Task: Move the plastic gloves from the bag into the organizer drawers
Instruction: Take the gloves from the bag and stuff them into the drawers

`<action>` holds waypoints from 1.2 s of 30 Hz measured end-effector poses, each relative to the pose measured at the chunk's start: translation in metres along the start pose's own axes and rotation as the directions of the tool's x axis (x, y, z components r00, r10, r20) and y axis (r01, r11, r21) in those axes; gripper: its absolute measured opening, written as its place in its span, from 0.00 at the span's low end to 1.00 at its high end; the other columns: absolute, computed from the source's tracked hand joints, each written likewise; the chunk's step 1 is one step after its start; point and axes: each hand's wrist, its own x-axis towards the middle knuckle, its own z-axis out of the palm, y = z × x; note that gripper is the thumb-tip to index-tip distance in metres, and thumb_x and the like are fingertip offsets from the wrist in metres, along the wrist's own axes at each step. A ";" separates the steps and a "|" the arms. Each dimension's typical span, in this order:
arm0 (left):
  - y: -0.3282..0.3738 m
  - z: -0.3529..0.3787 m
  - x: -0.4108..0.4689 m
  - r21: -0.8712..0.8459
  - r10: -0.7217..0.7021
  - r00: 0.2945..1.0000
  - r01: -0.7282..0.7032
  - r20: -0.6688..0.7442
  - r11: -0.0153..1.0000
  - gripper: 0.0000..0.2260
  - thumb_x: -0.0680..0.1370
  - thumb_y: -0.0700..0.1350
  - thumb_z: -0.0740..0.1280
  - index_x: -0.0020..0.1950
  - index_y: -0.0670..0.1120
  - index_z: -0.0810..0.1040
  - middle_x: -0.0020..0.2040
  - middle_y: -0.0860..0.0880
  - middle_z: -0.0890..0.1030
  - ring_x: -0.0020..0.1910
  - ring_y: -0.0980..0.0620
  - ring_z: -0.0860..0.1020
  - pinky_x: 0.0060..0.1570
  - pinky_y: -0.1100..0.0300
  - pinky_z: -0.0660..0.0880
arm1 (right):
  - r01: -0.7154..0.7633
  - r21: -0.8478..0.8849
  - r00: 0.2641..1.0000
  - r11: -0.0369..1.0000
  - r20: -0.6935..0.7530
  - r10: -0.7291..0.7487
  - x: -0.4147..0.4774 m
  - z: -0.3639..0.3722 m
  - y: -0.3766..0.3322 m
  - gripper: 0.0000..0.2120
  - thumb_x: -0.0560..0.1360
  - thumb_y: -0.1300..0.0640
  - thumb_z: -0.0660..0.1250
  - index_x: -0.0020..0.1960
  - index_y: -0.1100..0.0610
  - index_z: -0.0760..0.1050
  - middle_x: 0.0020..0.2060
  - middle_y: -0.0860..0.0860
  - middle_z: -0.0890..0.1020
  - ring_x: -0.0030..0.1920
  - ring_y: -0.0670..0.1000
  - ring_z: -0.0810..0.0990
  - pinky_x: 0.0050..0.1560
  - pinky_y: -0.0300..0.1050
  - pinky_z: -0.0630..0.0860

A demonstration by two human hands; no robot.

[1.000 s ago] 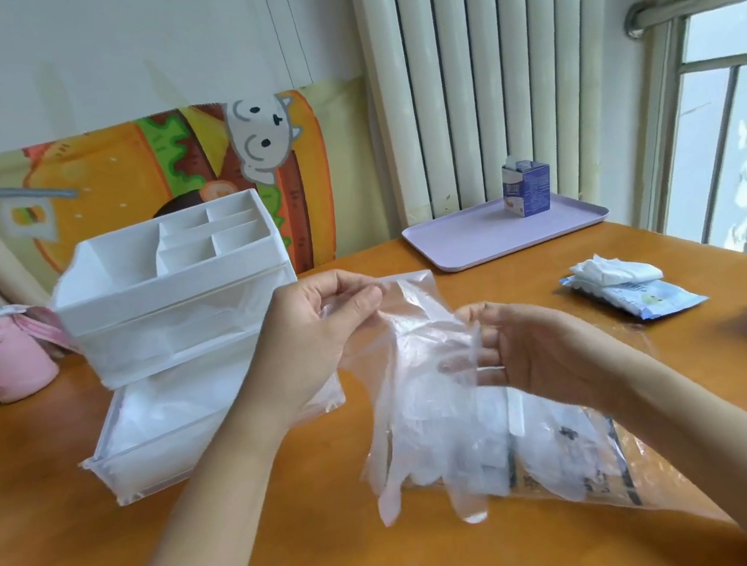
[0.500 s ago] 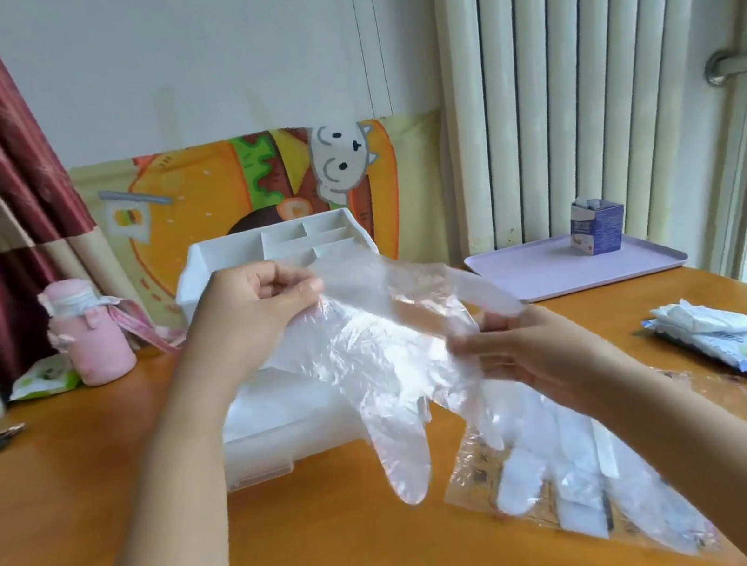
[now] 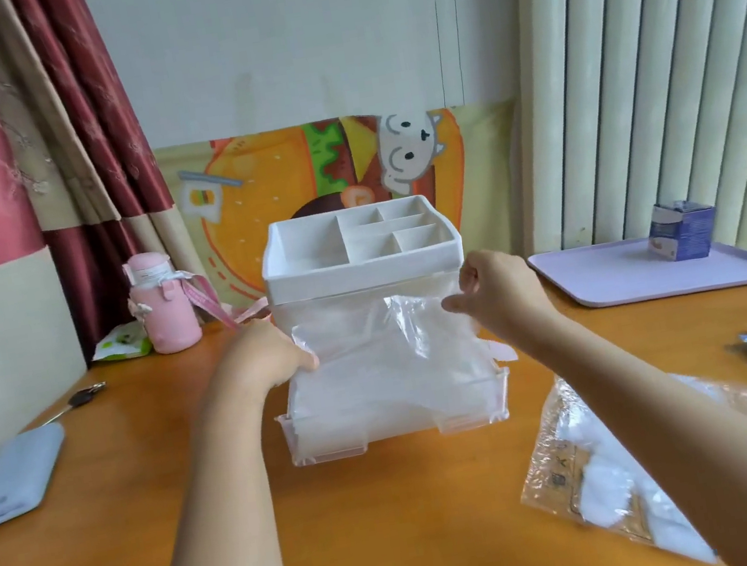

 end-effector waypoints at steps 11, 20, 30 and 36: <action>-0.006 0.002 0.011 0.102 -0.073 0.996 0.077 -0.042 0.992 0.18 0.71 0.47 0.75 0.56 0.39 0.78 0.49 0.42 0.80 0.43 0.46 0.77 0.33 0.58 0.69 | 0.302 0.352 0.881 0.886 0.252 -0.400 -0.061 0.005 -0.066 0.22 0.73 0.72 0.54 0.58 0.59 0.80 0.54 0.50 0.82 0.54 0.46 0.78 0.59 0.37 0.73; -0.002 0.005 0.007 0.151 -0.059 0.997 0.067 -0.054 0.986 0.14 0.72 0.48 0.74 0.50 0.43 0.74 0.40 0.46 0.76 0.37 0.49 0.76 0.33 0.59 0.70 | 0.227 -0.056 0.897 0.972 0.402 -0.186 -0.040 0.033 -0.069 0.22 0.75 0.68 0.55 0.66 0.58 0.74 0.63 0.54 0.76 0.63 0.55 0.74 0.62 0.47 0.72; 0.003 0.008 0.002 0.235 -0.073 0.995 0.086 -0.065 0.968 0.15 0.71 0.47 0.75 0.51 0.41 0.77 0.43 0.46 0.78 0.43 0.46 0.79 0.41 0.57 0.75 | 0.237 -0.386 0.837 0.892 0.546 0.014 -0.026 0.028 -0.043 0.20 0.74 0.43 0.68 0.37 0.58 0.67 0.35 0.49 0.70 0.43 0.53 0.73 0.40 0.43 0.69; 0.017 0.002 -0.010 0.156 0.082 0.973 -0.048 -0.216 0.987 0.11 0.73 0.42 0.73 0.54 0.42 0.79 0.48 0.48 0.79 0.50 0.45 0.77 0.44 0.58 0.71 | 0.248 -0.384 0.815 0.890 0.578 0.022 -0.024 0.033 -0.043 0.24 0.73 0.38 0.67 0.33 0.56 0.63 0.32 0.49 0.69 0.41 0.52 0.72 0.30 0.39 0.65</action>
